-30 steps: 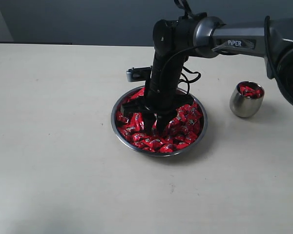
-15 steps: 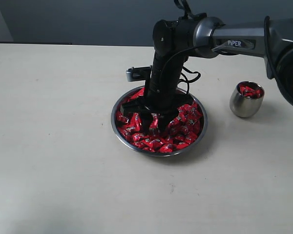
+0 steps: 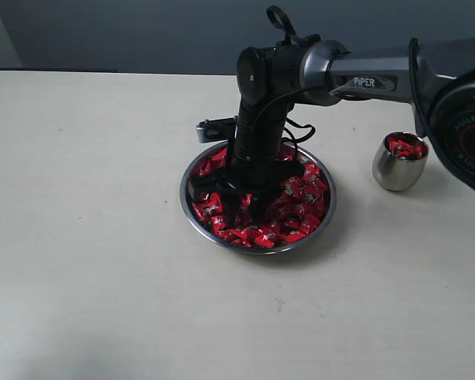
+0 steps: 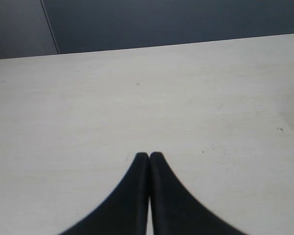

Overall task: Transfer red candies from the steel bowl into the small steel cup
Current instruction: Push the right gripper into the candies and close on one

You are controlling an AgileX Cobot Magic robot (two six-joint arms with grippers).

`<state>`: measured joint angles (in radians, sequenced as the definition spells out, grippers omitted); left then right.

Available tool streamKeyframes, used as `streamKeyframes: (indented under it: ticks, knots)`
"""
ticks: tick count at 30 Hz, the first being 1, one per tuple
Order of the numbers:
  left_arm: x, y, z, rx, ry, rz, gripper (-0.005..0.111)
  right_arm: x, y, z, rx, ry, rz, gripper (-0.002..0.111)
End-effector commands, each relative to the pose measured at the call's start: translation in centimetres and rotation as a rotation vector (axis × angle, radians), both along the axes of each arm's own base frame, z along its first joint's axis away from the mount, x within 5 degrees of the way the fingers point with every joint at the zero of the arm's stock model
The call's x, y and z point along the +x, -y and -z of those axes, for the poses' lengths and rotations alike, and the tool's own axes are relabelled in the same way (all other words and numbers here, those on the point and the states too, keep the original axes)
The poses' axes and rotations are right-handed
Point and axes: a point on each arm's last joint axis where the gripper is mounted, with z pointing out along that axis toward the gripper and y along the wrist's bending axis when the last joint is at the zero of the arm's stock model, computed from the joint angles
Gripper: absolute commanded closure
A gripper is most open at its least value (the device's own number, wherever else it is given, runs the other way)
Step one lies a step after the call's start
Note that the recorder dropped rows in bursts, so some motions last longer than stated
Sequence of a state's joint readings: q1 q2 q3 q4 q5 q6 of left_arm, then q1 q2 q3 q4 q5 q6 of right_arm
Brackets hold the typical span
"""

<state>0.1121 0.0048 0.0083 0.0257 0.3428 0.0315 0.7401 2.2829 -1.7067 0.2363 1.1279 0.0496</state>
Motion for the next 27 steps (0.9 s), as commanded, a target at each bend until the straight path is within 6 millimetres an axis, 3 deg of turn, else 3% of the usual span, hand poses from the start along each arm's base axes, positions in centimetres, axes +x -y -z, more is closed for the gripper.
streamKeyframes:
  ticks: [1, 9, 16, 27]
  knots:
    - [0.0, 0.0, -0.4, 0.002, 0.022, 0.004, 0.106, 0.2, 0.4, 0.1, -0.044, 0.012, -0.023, 0.064]
    - [0.0, 0.0, -0.4, 0.002, 0.022, 0.004, 0.106, 0.4, 0.2, -1.0, -0.033, 0.024, -0.025, 0.066]
    - [0.0, 0.0, -0.4, 0.002, 0.022, 0.004, 0.106, 0.5, 0.0, -1.2, -0.026, 0.031, -0.025, 0.108]
    - [0.0, 0.0, -0.4, 0.002, 0.022, 0.004, 0.106, 0.2, 0.3, -2.2, -0.042, 0.012, -0.034, 0.109]
